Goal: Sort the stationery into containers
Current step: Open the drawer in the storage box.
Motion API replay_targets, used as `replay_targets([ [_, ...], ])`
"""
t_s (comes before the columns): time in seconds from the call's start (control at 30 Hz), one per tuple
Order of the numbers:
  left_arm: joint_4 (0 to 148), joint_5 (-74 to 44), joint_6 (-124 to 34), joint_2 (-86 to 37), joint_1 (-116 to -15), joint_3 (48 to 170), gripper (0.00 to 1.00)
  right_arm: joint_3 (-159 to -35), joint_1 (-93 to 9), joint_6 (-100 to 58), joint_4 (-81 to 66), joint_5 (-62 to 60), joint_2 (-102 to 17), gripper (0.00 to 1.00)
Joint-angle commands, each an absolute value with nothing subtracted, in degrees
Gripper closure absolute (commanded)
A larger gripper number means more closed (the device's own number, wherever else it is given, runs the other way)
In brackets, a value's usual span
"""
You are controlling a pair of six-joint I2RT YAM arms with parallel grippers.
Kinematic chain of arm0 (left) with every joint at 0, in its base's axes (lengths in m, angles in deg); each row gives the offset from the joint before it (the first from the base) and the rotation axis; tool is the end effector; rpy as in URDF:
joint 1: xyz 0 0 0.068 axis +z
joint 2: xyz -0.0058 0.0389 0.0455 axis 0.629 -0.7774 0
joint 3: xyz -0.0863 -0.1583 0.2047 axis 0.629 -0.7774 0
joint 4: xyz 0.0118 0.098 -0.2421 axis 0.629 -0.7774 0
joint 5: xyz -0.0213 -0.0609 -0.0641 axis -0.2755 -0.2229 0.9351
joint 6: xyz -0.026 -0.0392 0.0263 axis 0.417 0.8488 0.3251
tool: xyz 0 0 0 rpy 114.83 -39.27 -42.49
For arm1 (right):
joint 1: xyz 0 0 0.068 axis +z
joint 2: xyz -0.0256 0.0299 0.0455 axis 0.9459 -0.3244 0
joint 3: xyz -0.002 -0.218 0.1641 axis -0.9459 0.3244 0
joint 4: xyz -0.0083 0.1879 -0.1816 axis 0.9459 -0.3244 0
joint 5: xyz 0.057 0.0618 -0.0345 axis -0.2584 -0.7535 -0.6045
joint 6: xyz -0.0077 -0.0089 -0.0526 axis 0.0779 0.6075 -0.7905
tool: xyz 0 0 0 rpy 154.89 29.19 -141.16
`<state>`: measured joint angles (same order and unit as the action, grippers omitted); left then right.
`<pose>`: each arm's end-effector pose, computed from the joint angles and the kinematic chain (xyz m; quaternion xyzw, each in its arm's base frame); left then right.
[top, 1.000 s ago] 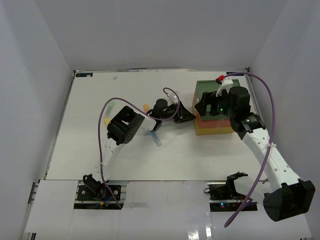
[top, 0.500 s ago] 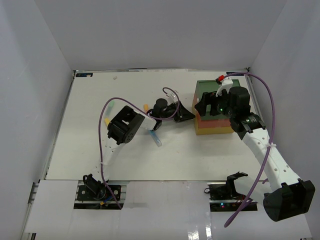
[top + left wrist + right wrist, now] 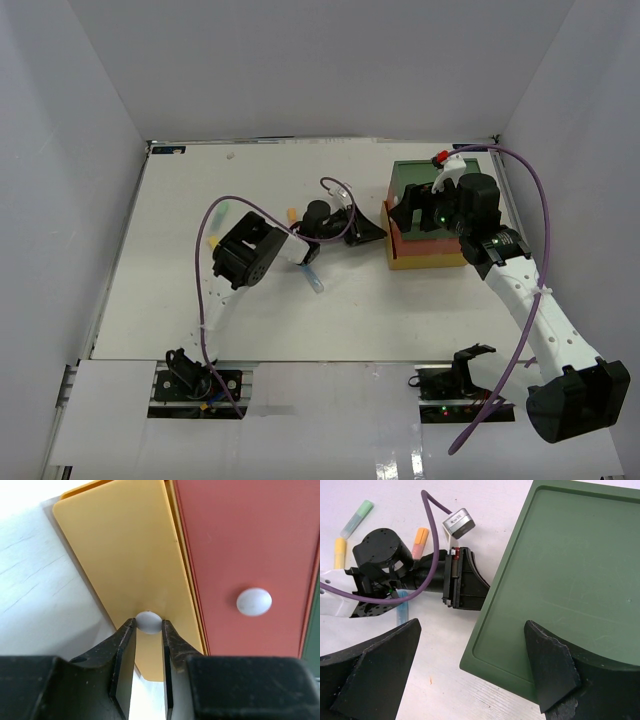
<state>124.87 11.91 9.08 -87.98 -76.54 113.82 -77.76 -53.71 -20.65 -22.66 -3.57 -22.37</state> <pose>0.3757 -0.3150 0.0850 0.0170 0.7485 -0.6301 0.2060 0.2293 0.0786 0.3474 -0.1244 0.8082 0.1964 0.5411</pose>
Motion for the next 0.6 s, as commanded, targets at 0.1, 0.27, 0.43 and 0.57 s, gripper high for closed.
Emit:
replay_targets([
  [0.1,124.61,12.88,8.32,-80.65,-73.00,107.29,0.89,-76.78,-53.58,-19.81,-22.84,-2.93,-21.96,0.10],
  [0.27,120.75,14.55,5.51,-75.91,-71.15,103.24,0.89,-76.86,-53.49,-19.72,-22.84,-2.76,-22.13,0.10],
  [0.43,119.35,16.39,5.06,-72.38,-68.69,97.45,0.87,-77.13,-53.58,-19.72,-22.84,-2.41,-22.40,0.10],
  [0.57,114.78,17.18,2.61,-69.92,-67.37,96.12,0.85,-77.22,-53.58,-19.81,-22.75,-2.41,-22.57,0.10],
])
